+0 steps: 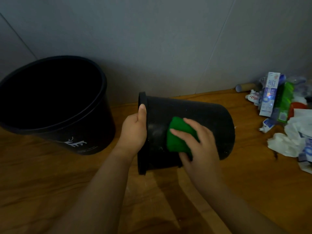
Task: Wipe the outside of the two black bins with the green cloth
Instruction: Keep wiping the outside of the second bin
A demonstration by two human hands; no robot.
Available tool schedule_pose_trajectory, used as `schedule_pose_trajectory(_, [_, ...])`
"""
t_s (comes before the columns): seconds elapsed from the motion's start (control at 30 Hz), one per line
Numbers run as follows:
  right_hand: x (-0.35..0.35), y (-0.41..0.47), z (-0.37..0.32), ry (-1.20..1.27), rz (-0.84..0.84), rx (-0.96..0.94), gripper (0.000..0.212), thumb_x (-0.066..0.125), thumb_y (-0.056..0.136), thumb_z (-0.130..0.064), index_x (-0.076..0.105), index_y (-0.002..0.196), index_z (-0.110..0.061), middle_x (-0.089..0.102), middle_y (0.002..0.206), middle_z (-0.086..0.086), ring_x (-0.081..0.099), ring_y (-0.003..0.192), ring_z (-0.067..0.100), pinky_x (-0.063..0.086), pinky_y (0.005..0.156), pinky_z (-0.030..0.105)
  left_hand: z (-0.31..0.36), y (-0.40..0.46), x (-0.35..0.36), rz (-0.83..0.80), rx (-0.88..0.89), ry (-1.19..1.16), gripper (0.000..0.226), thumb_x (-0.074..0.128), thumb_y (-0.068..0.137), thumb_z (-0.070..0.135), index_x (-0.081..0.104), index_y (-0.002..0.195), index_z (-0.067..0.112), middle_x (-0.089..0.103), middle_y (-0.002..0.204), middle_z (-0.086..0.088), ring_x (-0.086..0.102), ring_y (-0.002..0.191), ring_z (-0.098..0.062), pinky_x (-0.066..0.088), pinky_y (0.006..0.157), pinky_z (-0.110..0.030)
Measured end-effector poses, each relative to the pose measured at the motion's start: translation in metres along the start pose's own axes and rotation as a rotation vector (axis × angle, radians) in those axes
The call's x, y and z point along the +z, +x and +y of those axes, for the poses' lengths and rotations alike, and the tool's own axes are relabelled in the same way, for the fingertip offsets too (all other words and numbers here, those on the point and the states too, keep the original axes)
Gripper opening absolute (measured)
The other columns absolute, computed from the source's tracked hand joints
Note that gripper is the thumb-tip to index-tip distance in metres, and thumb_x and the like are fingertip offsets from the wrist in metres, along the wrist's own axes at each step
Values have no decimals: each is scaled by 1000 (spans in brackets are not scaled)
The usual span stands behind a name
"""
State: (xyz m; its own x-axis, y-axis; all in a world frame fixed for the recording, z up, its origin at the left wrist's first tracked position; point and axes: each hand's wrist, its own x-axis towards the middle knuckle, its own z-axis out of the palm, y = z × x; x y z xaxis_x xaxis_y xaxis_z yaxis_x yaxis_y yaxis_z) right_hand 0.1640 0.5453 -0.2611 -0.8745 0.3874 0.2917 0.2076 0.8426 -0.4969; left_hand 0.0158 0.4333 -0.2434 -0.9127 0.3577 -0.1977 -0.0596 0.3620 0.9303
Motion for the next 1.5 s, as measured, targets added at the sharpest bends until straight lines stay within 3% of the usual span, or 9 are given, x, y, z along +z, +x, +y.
schedule_pose_trajectory(0.1, [3, -11, 3, -11, 1, 45, 68, 80, 65, -7, 58, 125, -31, 38, 146, -2, 34, 136, 26, 44, 101, 54, 1, -1, 1, -9, -18, 0, 57, 26, 105, 47, 64, 76, 18, 64, 77, -1, 62, 76, -15, 45, 61, -26])
schedule_pose_trajectory(0.3, [11, -4, -16, -57, -107, -334, 50, 62, 76, -16, 61, 124, -30, 46, 143, 0, 39, 133, 25, 35, 108, 44, 1, 2, -3, -31, -7, 39, 57, 26, 105, 48, 65, 78, 16, 65, 80, -3, 62, 78, -19, 44, 63, -28])
schedule_pose_trajectory(0.47, [5, -7, 3, -54, 14, -32, 66, 79, 66, -5, 59, 125, -27, 41, 145, 1, 36, 135, 28, 44, 102, 54, 2, 4, -4, -73, -53, 37, 62, 26, 104, 51, 69, 88, 10, 69, 90, -12, 66, 88, -25, 52, 82, -37])
schedule_pose_trajectory(0.7, [18, -12, -11, -66, -67, -351, 49, 69, 72, -14, 62, 118, -30, 48, 139, 1, 41, 129, 26, 38, 104, 44, 2, 3, -3, -45, -5, 26, 53, 26, 105, 46, 63, 77, 21, 65, 82, 0, 62, 80, -11, 47, 65, -22])
schedule_pose_trajectory(0.9, [2, 2, -4, -32, -2, 20, 69, 80, 67, -8, 57, 128, -30, 40, 146, -2, 33, 135, 24, 42, 104, 51, 2, 4, -4, -71, -48, 19, 62, 27, 104, 50, 69, 89, 7, 70, 92, -14, 66, 89, -26, 53, 83, -37])
schedule_pose_trajectory(0.97, [4, -4, -9, -37, -35, -12, 71, 80, 65, -9, 57, 128, -32, 39, 147, -4, 31, 136, 23, 41, 105, 50, -1, 2, -3, -60, -36, 9, 68, 27, 104, 49, 69, 96, -3, 70, 98, -22, 66, 93, -34, 52, 86, -45])
schedule_pose_trajectory(1.13, [9, 12, -25, -64, -139, -256, 57, 63, 75, -19, 57, 130, -32, 39, 148, -5, 31, 137, 21, 30, 111, 42, -3, 2, -3, -66, -9, 6, 69, 26, 105, 47, 67, 89, -6, 67, 82, -16, 62, 75, -24, 46, 64, -30])
schedule_pose_trajectory(1.37, [-3, 12, -11, -80, -35, 79, 67, 76, 73, -12, 53, 133, -32, 36, 148, -3, 31, 136, 26, 42, 104, 53, -5, 0, -2, -51, -13, 11, 73, 26, 104, 51, 66, 100, -10, 67, 101, -30, 64, 95, -42, 45, 71, -35])
schedule_pose_trajectory(1.5, [12, -8, -26, -62, -125, -188, 70, 77, 64, -15, 54, 126, -38, 40, 145, -6, 37, 133, 24, 41, 104, 46, -3, 0, -3, -52, 0, 17, 64, 26, 105, 48, 68, 82, 5, 68, 82, -12, 65, 80, -28, 45, 66, -29])
